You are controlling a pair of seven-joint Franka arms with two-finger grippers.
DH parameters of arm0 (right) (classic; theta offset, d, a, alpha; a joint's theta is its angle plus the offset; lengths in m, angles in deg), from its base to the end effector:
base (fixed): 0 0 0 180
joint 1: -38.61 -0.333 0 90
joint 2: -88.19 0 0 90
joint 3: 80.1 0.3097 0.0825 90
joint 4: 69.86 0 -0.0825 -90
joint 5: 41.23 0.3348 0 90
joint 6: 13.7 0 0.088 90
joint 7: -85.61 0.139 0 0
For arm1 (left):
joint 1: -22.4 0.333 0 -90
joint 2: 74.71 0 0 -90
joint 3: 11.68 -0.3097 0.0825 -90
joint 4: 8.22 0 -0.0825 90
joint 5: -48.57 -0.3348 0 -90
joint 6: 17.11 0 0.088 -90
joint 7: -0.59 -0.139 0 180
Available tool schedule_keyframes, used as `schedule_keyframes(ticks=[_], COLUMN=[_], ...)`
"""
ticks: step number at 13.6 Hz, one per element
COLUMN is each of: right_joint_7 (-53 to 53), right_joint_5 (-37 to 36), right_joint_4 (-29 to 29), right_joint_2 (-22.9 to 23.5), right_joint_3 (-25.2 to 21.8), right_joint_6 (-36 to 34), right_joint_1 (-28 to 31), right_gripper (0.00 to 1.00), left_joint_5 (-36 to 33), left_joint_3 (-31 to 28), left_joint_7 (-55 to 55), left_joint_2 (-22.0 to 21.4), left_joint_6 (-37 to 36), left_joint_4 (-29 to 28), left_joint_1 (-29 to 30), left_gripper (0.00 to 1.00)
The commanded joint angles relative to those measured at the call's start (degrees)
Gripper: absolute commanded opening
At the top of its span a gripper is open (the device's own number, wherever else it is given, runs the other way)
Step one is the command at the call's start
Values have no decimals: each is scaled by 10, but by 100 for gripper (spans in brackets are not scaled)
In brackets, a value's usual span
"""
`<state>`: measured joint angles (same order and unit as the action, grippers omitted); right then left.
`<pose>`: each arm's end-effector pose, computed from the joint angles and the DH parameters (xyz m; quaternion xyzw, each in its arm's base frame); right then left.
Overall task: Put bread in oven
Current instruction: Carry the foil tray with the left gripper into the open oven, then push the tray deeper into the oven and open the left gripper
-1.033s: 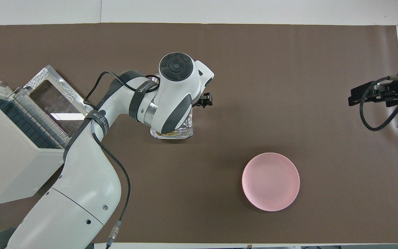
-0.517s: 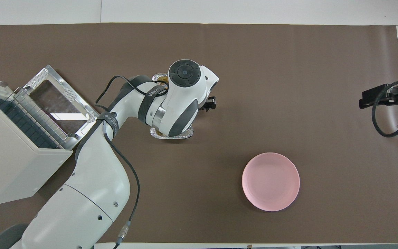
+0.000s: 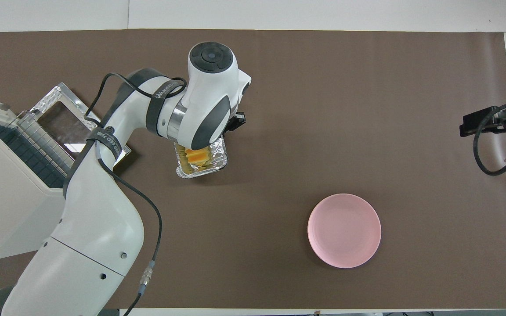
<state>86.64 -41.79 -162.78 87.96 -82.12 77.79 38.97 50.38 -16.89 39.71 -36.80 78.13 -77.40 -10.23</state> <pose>0.5041 -0.0223 0.5689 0.9995 -0.0296 -0.0105 0.0047 0.5749 -0.3184 0.3541 -0.9899 -0.0978 0.0780 0.0670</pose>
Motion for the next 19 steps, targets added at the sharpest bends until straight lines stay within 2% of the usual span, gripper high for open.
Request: schedule_keyframes(ticks=[1, 3, 6, 8, 11, 16, 19], right_joint_7=[-14, -14, -12, -11, -11, -9, -9], right_joint_5=[-10, -9, -8, -8, -8, -8, -8], right_joint_4=[-10, -14, -14, -15, -16, -16, -15], right_joint_2=[-8, -9, -10, -11, -12, -12, -12], right_joint_3=[6, 6, 7, 7, 7, 9, 9], right_joint_6=[3, 3, 1, 0, -2, -2, -2], right_joint_1=[10, 15, 14, 13, 9, 8, 8], right_gripper=[100, 100, 100, 100, 100, 100, 100], left_joint_5=[7, 2, -10, -16, 1, 11, 11], left_joint_3=[-58, -109, -176, -197, -198, -199, -200], left_joint_7=[6, 5, -1, -2, -2, -36, -36], left_joint_2=[-18, -50, -49, -53, -65, -97, -113], left_joint_6=[-59, -89, -111, -108, -85, -23, -17], left_joint_4=[19, 17, 12, -21, -52, -142, -183], left_joint_1=[-2, -2, -1, 12, 61, 89, 90], left_gripper=[0, 0, 0, 0, 0, 0, 0])
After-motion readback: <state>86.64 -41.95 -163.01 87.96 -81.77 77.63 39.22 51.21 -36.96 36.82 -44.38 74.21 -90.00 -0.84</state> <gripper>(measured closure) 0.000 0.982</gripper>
